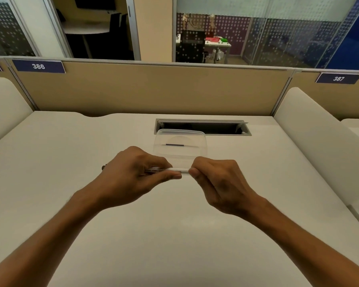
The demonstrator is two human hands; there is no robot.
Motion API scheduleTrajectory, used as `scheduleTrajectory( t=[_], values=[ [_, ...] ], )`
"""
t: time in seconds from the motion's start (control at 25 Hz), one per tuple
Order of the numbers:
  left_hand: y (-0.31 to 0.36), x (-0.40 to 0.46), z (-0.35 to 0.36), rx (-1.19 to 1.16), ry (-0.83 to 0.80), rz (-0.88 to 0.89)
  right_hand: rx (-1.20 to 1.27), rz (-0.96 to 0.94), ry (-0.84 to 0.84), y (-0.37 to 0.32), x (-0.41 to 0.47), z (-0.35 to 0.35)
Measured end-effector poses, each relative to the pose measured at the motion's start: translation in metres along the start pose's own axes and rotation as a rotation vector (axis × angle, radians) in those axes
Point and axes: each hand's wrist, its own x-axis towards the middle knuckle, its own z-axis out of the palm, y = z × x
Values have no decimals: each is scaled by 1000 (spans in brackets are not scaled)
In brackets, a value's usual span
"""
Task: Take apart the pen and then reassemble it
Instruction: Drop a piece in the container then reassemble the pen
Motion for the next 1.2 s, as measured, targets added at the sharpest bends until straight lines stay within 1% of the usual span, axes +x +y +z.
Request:
scheduleTrajectory(
  t=[0.04, 0.08, 0.16, 0.2, 0.24, 0.28, 0.32, 0.36, 0.4, 0.52, 0.64, 0.72, 0.88, 1.04, 1.12, 1.2],
  values=[
    [1, 2, -1, 96, 41, 31, 92, 93, 0, -2, 0, 2],
    [2, 3, -2, 211, 69, 74, 245, 221, -18, -5, 0, 4],
    [2, 4, -3, 435, 64, 164, 695, 560, -79, -11, 2, 7],
    [3, 4, -3, 514, 49, 200, 882, 718, -126, -12, 3, 6],
    [3, 4, -2, 556, 43, 223, 999, 823, -173, -12, 4, 4],
    [2, 5, -1, 547, 42, 225, 1047, 870, -206, -11, 4, 3],
    [1, 6, -1, 501, 52, 212, 1050, 864, -215, -11, 4, 2],
    [-1, 7, 0, 441, 67, 188, 1001, 811, -189, -10, 3, 3],
    [-2, 7, 1, 385, 83, 165, 897, 726, -132, -10, 2, 4],
    [-6, 7, -1, 305, 106, 127, 406, 432, 17, -4, -3, 5],
    [-8, 7, -4, 272, 98, 121, 109, 172, 13, 4, -2, 3],
    [-8, 7, -4, 263, 85, 114, -8, 55, -13, 6, -1, 2],
    [-8, 5, -3, 181, 83, 79, -90, -55, -4, 10, 2, 2],
    [-7, 4, -2, 105, 36, 60, -56, -73, 29, 9, 3, 4],
    [-6, 4, -2, 140, 32, 59, 10, -24, 21, 8, 3, 5],
    [-4, 4, -2, 225, 37, 88, 172, 114, 1, 3, 2, 7]
  ],
)
